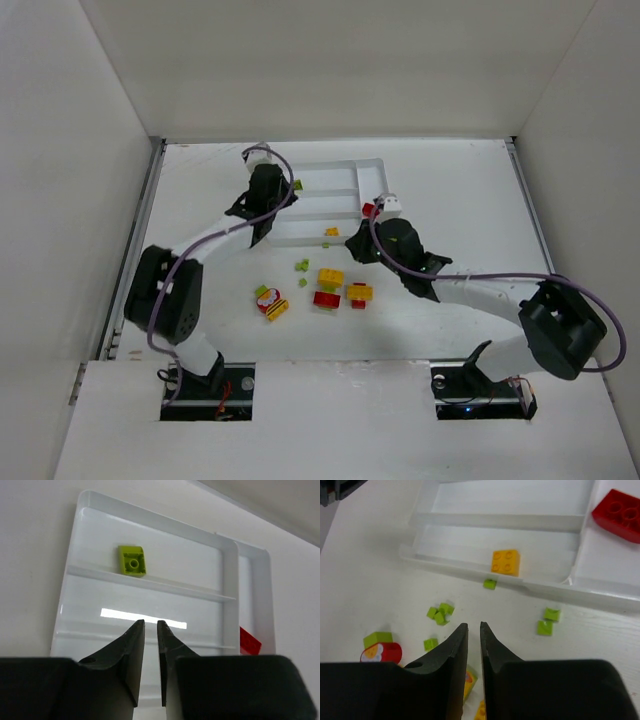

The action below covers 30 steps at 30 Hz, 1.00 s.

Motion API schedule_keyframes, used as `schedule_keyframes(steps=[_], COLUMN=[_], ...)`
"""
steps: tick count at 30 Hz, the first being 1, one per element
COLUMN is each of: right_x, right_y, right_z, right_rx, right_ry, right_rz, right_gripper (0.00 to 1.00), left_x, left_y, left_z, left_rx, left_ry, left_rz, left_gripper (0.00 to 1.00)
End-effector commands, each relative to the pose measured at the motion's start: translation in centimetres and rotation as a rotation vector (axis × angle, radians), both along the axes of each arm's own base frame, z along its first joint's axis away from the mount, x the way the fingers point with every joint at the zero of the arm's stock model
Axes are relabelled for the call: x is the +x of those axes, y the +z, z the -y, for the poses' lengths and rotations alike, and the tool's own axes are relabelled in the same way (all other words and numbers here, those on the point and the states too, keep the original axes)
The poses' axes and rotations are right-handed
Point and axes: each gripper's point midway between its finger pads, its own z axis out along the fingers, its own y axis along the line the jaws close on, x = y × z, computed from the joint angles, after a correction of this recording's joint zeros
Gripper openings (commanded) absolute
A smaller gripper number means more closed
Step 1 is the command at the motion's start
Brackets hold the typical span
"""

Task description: Sort the legos into containers by color

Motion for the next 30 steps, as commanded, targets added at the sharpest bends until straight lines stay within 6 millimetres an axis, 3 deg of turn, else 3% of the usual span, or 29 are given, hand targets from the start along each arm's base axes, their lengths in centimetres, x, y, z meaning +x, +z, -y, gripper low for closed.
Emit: schedule_keyframes(steps=[1,4,6,9,11,18,24,30], right_x=[-1.8,-4.6,-6.7,-8.2,-8.7,-10.3,-9.1,-7.8], right_y=[3.3,3.8,3.9,3.2,2.3,-1.6,-1.6,-3.4], right_z=[-2.4,-3.4,-3.7,-3.4,-3.2,-3.1,-4.8,-6.2], right_rx=[-0.001,-0.012,-0.035,-0.087,-0.144,-0.381,-0.41,-0.497], right_ry=[0.109,0.183,0.233,0.244,0.248,0.335,0.359,0.39], right_rz=[0.091,0.106,0.123,0.118,0.096,0.024,0.041,0.025], right_gripper=[0.21,0.27,0.46,0.69,0.75,0.83,0.84,0.77], left_x=[-3.6,-7.5,-9.9,-12.9,-14.4,-18.2,-20.0,-20.5], left_y=[2.1,1.1,0.3,-0.3,-0.3,0.3,0.2,0.0], left_z=[1.3,1.4,1.0,0.5,0.4,-0.8,-1.1,-1.2], left_rx=[-0.075,-0.083,-0.091,-0.137,-0.16,-0.205,-0.224,-0.231], left_ry=[-0.059,-0.098,-0.114,-0.121,-0.134,-0.161,-0.178,-0.182], left_rz=[0.073,0.068,0.061,0.059,0.07,0.108,0.111,0.103], left_gripper=[0.14,0.14,0.15,0.17,0.19,0.25,0.28,0.29])
